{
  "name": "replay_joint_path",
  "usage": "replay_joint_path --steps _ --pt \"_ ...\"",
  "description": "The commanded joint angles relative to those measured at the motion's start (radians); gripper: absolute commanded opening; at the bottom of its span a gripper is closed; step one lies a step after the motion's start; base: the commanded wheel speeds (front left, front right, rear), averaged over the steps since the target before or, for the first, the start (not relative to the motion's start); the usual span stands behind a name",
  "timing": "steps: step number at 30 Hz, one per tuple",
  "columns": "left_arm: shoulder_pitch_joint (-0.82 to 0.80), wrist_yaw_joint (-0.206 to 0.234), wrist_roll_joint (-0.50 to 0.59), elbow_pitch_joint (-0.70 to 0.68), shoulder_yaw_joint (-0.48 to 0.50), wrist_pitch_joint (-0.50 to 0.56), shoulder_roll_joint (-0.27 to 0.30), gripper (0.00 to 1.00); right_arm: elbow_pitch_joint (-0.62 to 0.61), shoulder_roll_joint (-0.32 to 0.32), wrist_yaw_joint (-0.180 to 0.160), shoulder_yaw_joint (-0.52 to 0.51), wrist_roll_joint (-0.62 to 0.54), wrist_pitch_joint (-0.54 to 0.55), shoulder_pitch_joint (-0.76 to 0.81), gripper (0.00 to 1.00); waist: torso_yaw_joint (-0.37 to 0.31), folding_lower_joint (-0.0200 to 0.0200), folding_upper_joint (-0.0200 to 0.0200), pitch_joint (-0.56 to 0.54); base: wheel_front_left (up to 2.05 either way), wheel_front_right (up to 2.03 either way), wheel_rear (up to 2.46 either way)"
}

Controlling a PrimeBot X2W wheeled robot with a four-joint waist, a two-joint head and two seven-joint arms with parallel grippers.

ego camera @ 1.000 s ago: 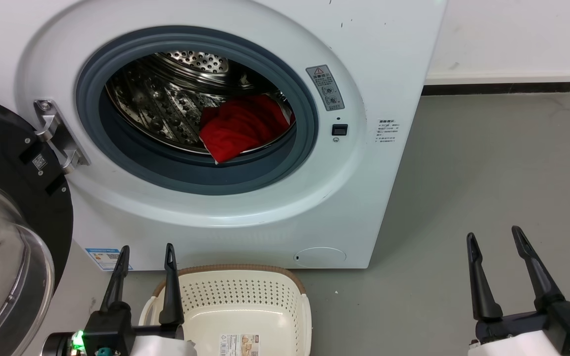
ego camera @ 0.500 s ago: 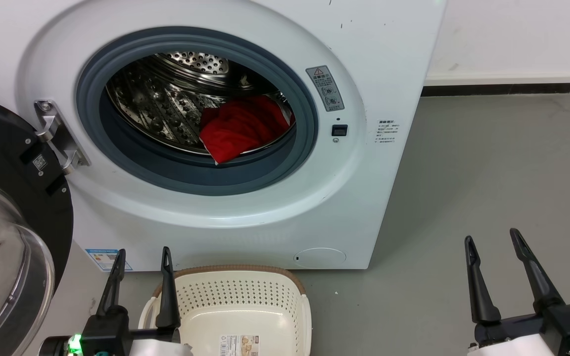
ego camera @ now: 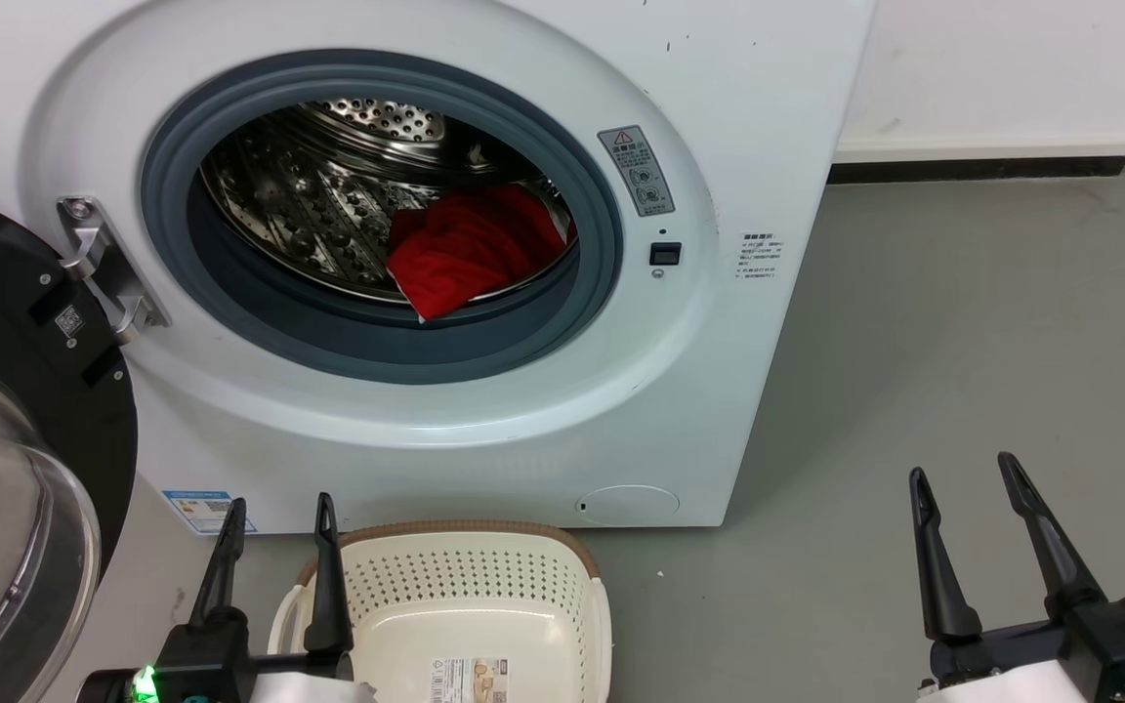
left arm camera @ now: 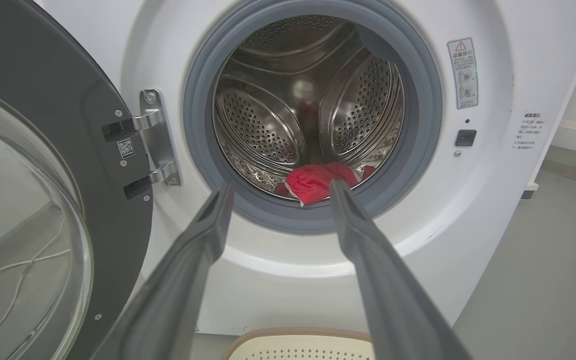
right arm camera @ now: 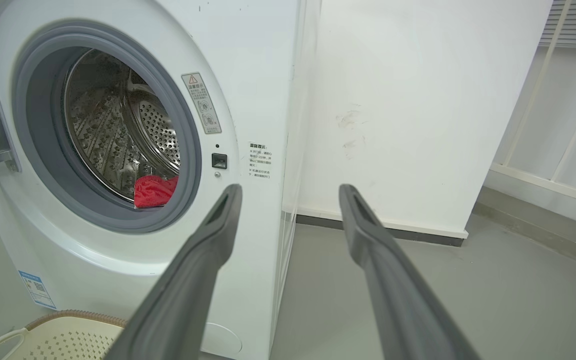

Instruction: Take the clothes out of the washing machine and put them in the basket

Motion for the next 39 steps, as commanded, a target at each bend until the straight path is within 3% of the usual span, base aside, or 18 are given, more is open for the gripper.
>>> replay_joint_path --steps 1,11,19,30,39 --pt "0.003 0.0 -0.002 0.004 0.001 -0.003 -0.002 1.0 -0.004 -0.002 -0.001 0.003 0.003 -0.002 0.0 1.0 -0.001 0.0 0.0 0.002 0.0 0.0 0.0" --pt "-0.146 -0.045 -0.004 0.085 0.053 -0.003 0.002 1.0 -0.026 -0.002 -0.001 0.019 0.007 -0.002 -0.053 1.0 -0.046 0.0 0.0 0.08 0.0 0.0 0.0" --pt "-0.405 -0.104 0.005 0.241 0.119 -0.003 0.061 1.0 -0.048 -0.001 -0.001 0.022 0.018 -0.002 -0.121 1.0 -0.105 0.0 0.0 0.195 0.0 0.0 0.0" --pt "-0.817 -0.155 0.049 0.516 0.097 -0.003 0.209 1.0 -0.081 -0.001 -0.001 0.031 0.064 -0.002 -0.228 1.0 -0.197 0.0 0.0 0.377 0.0 0.0 0.0" --pt "-1.163 -0.188 0.042 0.774 0.013 0.176 0.338 1.0 -0.109 -0.001 -0.001 0.037 0.109 -0.002 -0.301 1.0 -0.26 0.0 0.0 0.513 0.0 0.0 0.0"
